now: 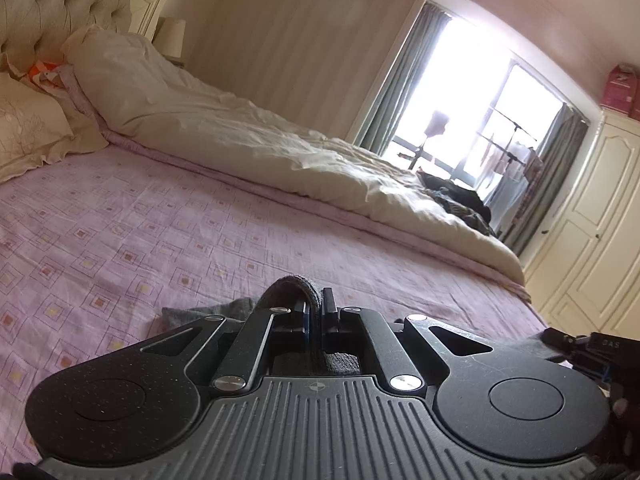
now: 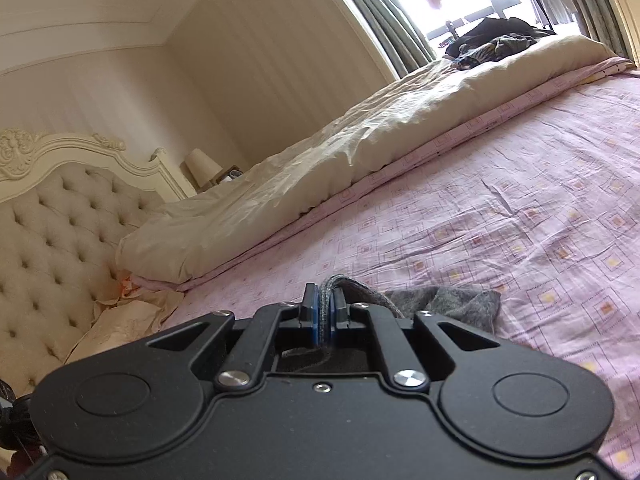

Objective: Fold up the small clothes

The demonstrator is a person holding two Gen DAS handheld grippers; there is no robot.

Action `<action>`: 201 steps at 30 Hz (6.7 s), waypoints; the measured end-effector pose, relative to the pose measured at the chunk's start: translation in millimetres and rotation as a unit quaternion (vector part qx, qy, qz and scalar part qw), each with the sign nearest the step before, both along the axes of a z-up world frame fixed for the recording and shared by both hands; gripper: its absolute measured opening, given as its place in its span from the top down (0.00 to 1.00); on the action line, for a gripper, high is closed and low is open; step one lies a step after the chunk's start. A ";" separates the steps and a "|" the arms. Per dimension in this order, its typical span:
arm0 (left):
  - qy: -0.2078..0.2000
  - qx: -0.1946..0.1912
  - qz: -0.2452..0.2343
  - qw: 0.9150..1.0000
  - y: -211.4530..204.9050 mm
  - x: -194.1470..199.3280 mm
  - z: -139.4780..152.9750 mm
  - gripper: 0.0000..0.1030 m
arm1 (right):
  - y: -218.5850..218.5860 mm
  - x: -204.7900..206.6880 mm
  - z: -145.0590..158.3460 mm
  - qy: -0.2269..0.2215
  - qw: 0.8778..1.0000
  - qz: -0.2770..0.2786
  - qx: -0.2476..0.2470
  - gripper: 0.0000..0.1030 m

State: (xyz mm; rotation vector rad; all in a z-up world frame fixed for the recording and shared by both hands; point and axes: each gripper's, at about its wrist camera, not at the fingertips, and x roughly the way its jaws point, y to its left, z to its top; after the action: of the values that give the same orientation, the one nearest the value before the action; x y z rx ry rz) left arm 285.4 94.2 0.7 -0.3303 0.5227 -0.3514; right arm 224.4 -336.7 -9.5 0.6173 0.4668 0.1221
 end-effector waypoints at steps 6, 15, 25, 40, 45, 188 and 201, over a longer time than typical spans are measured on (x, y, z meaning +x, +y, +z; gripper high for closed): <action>0.055 0.018 0.006 0.998 -12.3 59.4 -34.8 0.96 | -1.9 56.3 -32.3 0.051 0.998 -0.014 -0.023 0.88; 0.100 0.078 0.019 0.992 -25.4 107.9 -74.9 0.92 | 7.5 100.8 -70.6 0.110 0.991 -0.012 -0.071 0.88; 0.103 0.007 0.045 0.994 -0.3 126.0 -75.8 0.41 | -5.4 94.8 -60.1 0.070 0.994 -0.055 -0.069 0.41; 0.033 0.206 -0.057 0.976 -77.8 38.7 -58.6 0.31 | 109.6 53.8 -62.4 0.050 0.965 0.085 -0.243 0.39; 0.031 0.280 -0.068 0.957 -90.3 37.7 -84.3 0.31 | 134.3 67.9 -81.0 0.075 0.936 0.108 -0.327 0.39; 0.173 0.222 -0.071 0.957 -133.4 68.8 -83.8 0.20 | 23.4 53.6 -58.5 0.194 0.969 0.096 -0.119 0.73; 0.188 0.185 -0.066 0.962 -24.4 45.3 -91.0 0.20 | 74.4 67.7 -9.9 0.203 0.956 0.090 -0.194 0.73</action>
State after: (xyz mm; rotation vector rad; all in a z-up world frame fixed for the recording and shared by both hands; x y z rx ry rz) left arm 330.8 69.8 -90.3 0.0059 0.9714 -0.3124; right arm 292.1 -262.3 -19.3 0.2063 0.9207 0.0732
